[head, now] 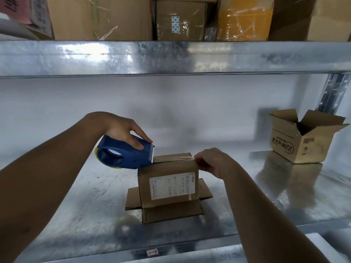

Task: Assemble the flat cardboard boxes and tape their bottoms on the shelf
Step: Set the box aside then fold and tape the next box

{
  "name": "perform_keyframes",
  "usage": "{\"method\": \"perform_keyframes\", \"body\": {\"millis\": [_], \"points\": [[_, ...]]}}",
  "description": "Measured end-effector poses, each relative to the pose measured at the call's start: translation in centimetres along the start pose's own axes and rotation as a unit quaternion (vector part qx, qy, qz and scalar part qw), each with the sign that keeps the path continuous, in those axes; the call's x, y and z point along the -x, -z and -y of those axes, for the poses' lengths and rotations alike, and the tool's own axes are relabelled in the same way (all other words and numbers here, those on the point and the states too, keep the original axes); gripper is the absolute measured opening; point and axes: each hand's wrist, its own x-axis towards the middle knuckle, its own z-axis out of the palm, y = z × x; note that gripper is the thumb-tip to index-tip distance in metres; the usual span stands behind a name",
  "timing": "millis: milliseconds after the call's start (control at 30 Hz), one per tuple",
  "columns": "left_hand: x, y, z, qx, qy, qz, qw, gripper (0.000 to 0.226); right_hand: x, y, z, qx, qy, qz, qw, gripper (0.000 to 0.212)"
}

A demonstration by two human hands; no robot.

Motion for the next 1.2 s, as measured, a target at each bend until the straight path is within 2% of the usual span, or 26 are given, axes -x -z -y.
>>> {"method": "perform_keyframes", "body": {"millis": [200, 400, 500, 567, 633, 700, 733, 767, 800, 833, 867, 933, 1000, 1067, 1100, 1167, 1200], "points": [[-0.2, -0.1, 0.1, 0.002, -0.001, -0.004, 1.000, 0.030, 0.9, 0.3, -2.0, -0.099, -0.065, 0.055, 0.992, 0.021], [-0.4, -0.3, 0.3, 0.004, -0.010, -0.010, 1.000, 0.029, 0.9, 0.6, -2.2, -0.025, -0.144, 0.120, 0.982, 0.040], [-0.3, -0.4, 0.3, 0.008, -0.011, -0.018, 1.000, 0.029, 0.6, 0.4, -2.7, -0.041, -0.201, 0.134, 0.969, 0.057], [-0.3, -0.4, 0.3, 0.004, -0.018, -0.022, 1.000, 0.029, 0.5, 0.0, -3.1, -0.063, -0.208, 0.113, 0.970, 0.061], [-0.3, -0.5, 0.3, 0.006, -0.022, -0.024, 0.999, 0.029, 0.6, -0.4, -2.8, -0.061, -0.173, 0.052, 0.982, 0.051], [-0.1, -0.5, 0.3, 0.010, -0.025, -0.026, 0.999, 0.028, 0.9, -1.2, -1.9, 0.004, -0.049, -0.079, 0.996, 0.025], [0.0, -0.6, 0.3, 0.014, -0.026, -0.028, 0.999, 0.027, 1.2, -1.7, -1.3, 0.073, 0.053, -0.166, 0.982, 0.012], [0.2, -0.7, 0.6, 0.019, -0.028, -0.030, 0.999, 0.028, 1.9, -2.5, -0.6, 0.148, 0.157, -0.238, 0.947, 0.006], [0.3, -0.8, 0.8, 0.023, -0.031, -0.032, 0.999, 0.028, 3.1, -3.5, 0.3, 0.226, 0.243, -0.270, 0.904, 0.006], [0.5, -0.9, 1.1, 0.027, -0.034, -0.034, 0.998, 0.029, 4.4, -4.7, 1.1, 0.304, 0.296, -0.268, 0.865, 0.012], [0.6, -1.1, 1.3, 0.030, -0.038, -0.038, 0.998, 0.029, 5.3, -5.9, 1.5, 0.373, 0.310, -0.249, 0.838, 0.024], [0.8, -1.3, 1.5, 0.033, -0.047, -0.050, 0.997, 0.031, 5.9, -7.7, 1.6, 0.476, 0.247, -0.197, 0.821, 0.044], [1.0, -1.5, 1.6, 0.038, -0.049, -0.058, 0.996, 0.032, 5.9, -8.6, 0.6, 0.535, 0.172, -0.157, 0.813, 0.046], [1.2, -1.8, 1.7, 0.045, -0.050, -0.064, 0.996, 0.032, 5.6, -8.7, -0.4, 0.591, 0.140, -0.137, 0.782, 0.042], [1.2, -1.9, 1.7, 0.046, -0.052, -0.069, 0.995, 0.032, 5.4, -8.7, -0.6, 0.617, 0.125, -0.135, 0.765, 0.047], [1.2, -2.0, 1.9, 0.051, -0.052, -0.071, 0.995, 0.032, 5.1, -9.0, -0.7, 0.632, 0.135, -0.131, 0.752, 0.058], [1.2, -2.0, 2.0, 0.049, -0.053, -0.070, 0.995, 0.032, 5.0, -9.2, -0.7, 0.627, 0.178, -0.112, 0.750, 0.061]]}}
